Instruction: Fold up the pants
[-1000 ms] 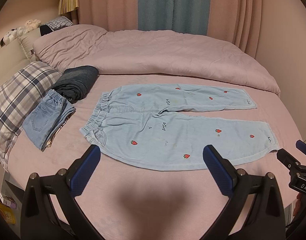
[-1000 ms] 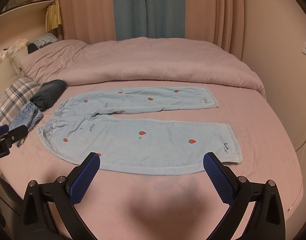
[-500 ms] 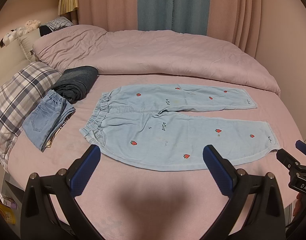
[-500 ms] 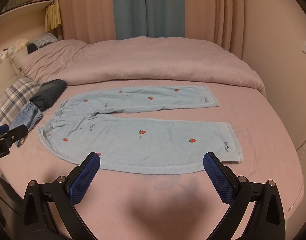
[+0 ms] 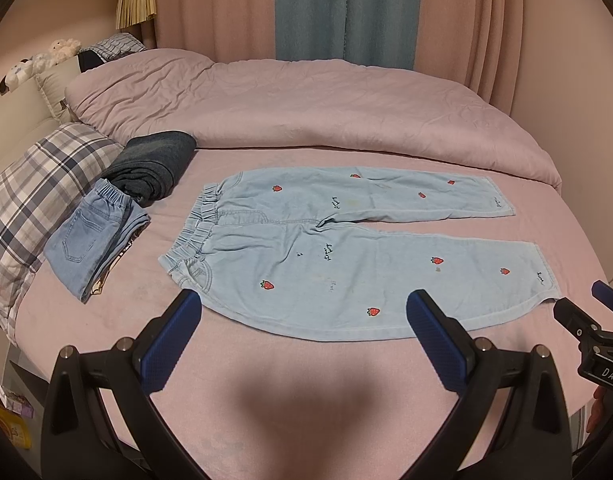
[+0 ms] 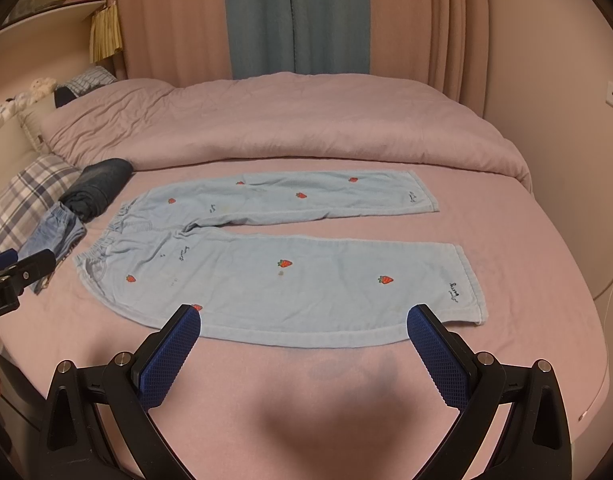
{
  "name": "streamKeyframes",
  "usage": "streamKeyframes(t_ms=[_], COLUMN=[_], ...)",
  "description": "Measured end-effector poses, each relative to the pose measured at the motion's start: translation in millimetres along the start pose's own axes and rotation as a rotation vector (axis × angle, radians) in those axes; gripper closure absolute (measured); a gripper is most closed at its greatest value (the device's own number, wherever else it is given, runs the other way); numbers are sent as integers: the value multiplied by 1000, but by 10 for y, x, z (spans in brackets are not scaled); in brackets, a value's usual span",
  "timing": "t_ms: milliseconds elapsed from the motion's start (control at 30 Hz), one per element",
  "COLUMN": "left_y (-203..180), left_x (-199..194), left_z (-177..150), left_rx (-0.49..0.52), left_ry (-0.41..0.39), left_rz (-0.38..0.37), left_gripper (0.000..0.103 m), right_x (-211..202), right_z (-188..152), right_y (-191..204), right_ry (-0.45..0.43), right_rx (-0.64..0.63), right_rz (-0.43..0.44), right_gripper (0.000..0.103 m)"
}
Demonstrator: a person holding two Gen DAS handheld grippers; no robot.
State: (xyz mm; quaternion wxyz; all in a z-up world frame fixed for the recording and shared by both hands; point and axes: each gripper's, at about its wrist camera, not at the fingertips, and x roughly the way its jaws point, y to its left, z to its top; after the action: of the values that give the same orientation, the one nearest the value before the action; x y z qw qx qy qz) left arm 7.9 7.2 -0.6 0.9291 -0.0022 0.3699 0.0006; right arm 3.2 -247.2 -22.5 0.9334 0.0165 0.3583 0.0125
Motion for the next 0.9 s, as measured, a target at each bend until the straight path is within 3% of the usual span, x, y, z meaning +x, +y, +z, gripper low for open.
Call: streamKeyframes(t_ms=[900], left_y=[-2], left_x=[14], left_z=[-12], left_rx=[0], left_ry=[0], left_rz=[-4], left_gripper=[0], right_x=[18], right_z=[-32], right_y=[-2], right_ry=[4], right_rx=[1], right_rz=[3], right_gripper=[0])
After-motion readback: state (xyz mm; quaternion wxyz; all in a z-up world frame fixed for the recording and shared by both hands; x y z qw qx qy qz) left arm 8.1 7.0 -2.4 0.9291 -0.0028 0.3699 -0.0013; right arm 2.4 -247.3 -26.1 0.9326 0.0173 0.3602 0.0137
